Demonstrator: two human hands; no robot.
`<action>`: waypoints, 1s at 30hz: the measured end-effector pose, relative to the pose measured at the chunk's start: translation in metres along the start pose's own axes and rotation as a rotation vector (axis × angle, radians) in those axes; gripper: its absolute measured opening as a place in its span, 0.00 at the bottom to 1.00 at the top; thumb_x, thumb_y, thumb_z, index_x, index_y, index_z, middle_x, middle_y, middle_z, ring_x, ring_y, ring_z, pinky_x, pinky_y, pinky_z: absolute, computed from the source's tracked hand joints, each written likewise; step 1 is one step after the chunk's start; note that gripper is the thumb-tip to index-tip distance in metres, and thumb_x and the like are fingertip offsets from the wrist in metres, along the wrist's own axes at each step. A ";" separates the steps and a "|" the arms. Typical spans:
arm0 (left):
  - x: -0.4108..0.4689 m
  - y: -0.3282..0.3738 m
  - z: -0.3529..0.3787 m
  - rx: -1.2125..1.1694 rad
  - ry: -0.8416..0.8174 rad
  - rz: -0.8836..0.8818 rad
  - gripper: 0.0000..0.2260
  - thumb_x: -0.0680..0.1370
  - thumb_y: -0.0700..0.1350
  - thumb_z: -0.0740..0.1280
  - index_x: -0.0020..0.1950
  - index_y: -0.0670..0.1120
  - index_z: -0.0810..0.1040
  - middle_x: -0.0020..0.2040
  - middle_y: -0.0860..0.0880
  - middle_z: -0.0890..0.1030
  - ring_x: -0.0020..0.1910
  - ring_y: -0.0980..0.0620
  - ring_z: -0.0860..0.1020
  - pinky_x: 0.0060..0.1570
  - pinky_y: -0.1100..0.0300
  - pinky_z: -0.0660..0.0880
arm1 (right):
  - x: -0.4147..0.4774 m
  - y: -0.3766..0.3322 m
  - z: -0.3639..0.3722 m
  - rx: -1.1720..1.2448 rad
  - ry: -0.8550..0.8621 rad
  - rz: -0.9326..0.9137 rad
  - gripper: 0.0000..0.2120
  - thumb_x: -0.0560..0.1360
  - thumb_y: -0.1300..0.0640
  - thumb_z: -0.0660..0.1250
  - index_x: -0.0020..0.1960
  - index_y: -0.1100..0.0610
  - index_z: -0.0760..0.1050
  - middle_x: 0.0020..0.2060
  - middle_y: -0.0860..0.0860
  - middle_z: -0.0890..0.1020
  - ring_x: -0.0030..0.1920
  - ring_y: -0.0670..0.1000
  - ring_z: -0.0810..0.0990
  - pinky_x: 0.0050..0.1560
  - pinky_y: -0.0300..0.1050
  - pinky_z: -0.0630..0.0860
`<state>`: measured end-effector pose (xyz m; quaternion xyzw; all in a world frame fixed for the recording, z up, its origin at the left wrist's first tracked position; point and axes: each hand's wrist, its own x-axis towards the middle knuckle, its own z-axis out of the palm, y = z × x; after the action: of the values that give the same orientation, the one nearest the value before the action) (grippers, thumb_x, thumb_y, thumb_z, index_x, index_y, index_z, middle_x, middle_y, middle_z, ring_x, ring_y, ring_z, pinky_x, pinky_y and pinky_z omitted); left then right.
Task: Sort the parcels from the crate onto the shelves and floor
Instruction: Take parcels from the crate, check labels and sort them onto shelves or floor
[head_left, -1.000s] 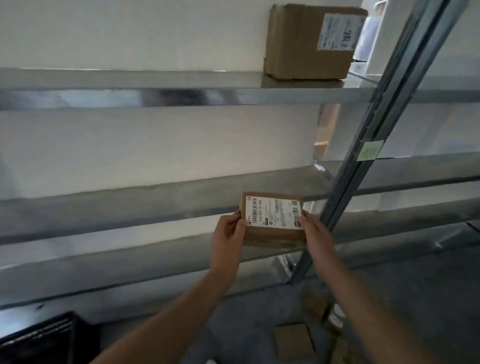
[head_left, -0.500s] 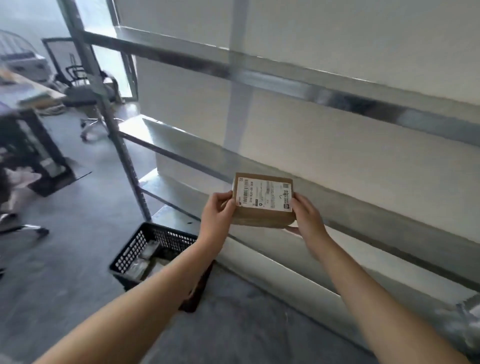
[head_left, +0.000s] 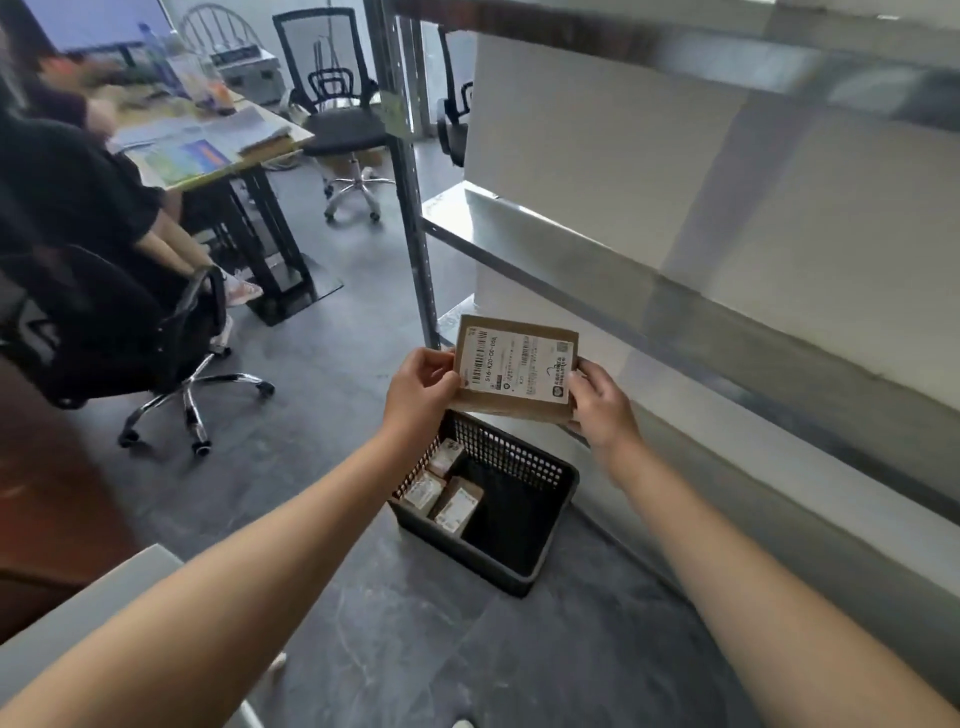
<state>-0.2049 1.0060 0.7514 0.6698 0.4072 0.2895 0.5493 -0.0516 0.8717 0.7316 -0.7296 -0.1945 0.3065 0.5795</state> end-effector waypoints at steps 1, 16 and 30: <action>0.007 -0.006 -0.002 0.002 -0.003 -0.012 0.06 0.78 0.33 0.65 0.55 0.36 0.75 0.47 0.52 0.81 0.44 0.63 0.79 0.37 0.73 0.75 | 0.006 0.004 0.006 -0.015 -0.006 0.007 0.09 0.81 0.50 0.59 0.56 0.41 0.76 0.55 0.47 0.83 0.56 0.48 0.81 0.57 0.49 0.79; 0.143 -0.110 0.068 0.103 -0.043 -0.278 0.09 0.79 0.34 0.65 0.52 0.47 0.78 0.47 0.52 0.83 0.49 0.55 0.82 0.45 0.69 0.78 | 0.162 0.082 0.023 -0.180 -0.120 0.256 0.15 0.84 0.50 0.55 0.68 0.50 0.71 0.55 0.43 0.77 0.60 0.47 0.76 0.60 0.42 0.72; 0.279 -0.376 0.141 0.152 -0.140 -0.584 0.28 0.72 0.23 0.57 0.68 0.43 0.76 0.60 0.47 0.72 0.56 0.55 0.77 0.44 0.75 0.74 | 0.332 0.335 0.086 -0.168 -0.103 0.563 0.23 0.83 0.50 0.57 0.78 0.48 0.60 0.70 0.43 0.71 0.69 0.44 0.71 0.72 0.46 0.66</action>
<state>-0.0329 1.2010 0.3370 0.5820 0.5643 0.0414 0.5841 0.1110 1.0615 0.3227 -0.7838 -0.0381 0.4747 0.3986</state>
